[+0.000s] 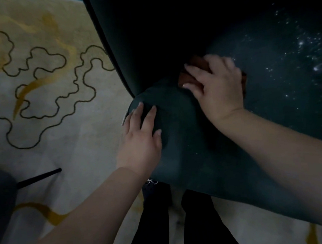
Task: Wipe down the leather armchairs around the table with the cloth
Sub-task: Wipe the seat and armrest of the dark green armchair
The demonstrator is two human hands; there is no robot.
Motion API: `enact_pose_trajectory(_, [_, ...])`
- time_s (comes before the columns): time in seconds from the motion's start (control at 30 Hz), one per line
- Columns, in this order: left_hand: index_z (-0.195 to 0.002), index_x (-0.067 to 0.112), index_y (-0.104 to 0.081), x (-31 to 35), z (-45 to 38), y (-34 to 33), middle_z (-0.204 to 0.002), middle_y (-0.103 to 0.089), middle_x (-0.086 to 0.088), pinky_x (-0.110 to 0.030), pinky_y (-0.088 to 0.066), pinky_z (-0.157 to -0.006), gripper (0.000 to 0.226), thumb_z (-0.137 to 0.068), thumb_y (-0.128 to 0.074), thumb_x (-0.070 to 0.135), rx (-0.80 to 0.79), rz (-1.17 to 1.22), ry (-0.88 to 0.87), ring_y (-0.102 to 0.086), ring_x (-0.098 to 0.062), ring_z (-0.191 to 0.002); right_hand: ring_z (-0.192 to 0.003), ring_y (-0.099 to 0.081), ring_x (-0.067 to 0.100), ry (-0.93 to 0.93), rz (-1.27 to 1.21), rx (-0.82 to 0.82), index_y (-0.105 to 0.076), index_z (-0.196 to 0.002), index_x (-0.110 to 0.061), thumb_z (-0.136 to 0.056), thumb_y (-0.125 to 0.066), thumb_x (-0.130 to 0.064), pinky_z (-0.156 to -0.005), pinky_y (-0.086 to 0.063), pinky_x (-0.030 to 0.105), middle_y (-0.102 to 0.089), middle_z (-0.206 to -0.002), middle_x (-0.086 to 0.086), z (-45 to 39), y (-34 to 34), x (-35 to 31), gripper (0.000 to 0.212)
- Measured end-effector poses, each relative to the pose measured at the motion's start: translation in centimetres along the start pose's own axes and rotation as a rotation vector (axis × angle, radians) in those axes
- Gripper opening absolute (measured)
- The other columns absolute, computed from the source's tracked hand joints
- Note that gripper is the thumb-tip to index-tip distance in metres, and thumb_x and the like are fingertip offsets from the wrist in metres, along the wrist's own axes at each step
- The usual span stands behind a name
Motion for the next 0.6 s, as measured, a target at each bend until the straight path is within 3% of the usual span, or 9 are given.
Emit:
enact_pose_trajectory(0.2, [-0.148, 0.02, -0.032, -0.5, 0.3, 0.1, -0.156, -0.021, -0.009, -0.039, -0.018, -0.116, 0.057, -0.095, -0.051, 0.029, 0.002, 0.012, -0.005, -0.019, -0.032, -0.141, -0.092, -0.057, 0.038, 0.297, -0.034, -0.093, -0.069, -0.121, -0.024, -0.081, -0.074, -0.035, -0.076, -0.043, 0.042, -0.063, -0.114, 0.015, 4.7, 0.9, -0.7, 0.042])
enact_pose_trajectory(0.4, [-0.15, 0.028, -0.025, -0.8, 0.3, -0.3, -0.158, -0.014, -0.002, -0.032, -0.012, -0.114, 0.058, -0.096, -0.046, 0.035, -0.007, 0.01, 0.003, -0.011, -0.024, -0.142, -0.109, -0.046, 0.039, -0.065, 0.041, -0.005, -0.063, -0.128, -0.027, -0.091, -0.059, -0.04, -0.084, -0.035, 0.04, -0.053, -0.128, 0.015, -2.1, -0.3, -0.6, 0.039])
enact_pose_trajectory(0.53, [-0.149, 0.024, -0.028, -0.6, 0.3, 0.0, -0.157, -0.018, -0.006, -0.036, -0.015, -0.116, 0.058, -0.095, -0.049, 0.031, -0.008, -0.005, -0.01, -0.016, -0.029, -0.141, -0.093, -0.055, 0.039, 0.244, -0.046, -0.115, -0.068, -0.121, -0.025, -0.082, -0.073, -0.034, -0.072, -0.043, 0.041, -0.061, -0.117, 0.015, 3.4, 0.0, -2.7, 0.041])
enact_pose_trajectory(0.6, [-0.149, 0.023, -0.029, -0.7, 0.4, 0.1, -0.157, -0.019, -0.007, -0.036, -0.015, -0.116, 0.058, -0.095, -0.05, 0.03, -0.014, -0.018, -0.015, -0.016, -0.029, -0.141, -0.086, -0.057, 0.037, 0.3, -0.061, -0.156, -0.07, -0.118, -0.024, -0.077, -0.079, -0.033, -0.068, -0.045, 0.041, -0.064, -0.111, 0.014, 6.1, 0.9, -1.9, 0.043])
Point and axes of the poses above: each hand's wrist, its own z-axis away from the middle knuckle, its own y-axis out of the back of the hand, x = y × z, the point moved 1 cm from there along -z, towards the middle knuckle
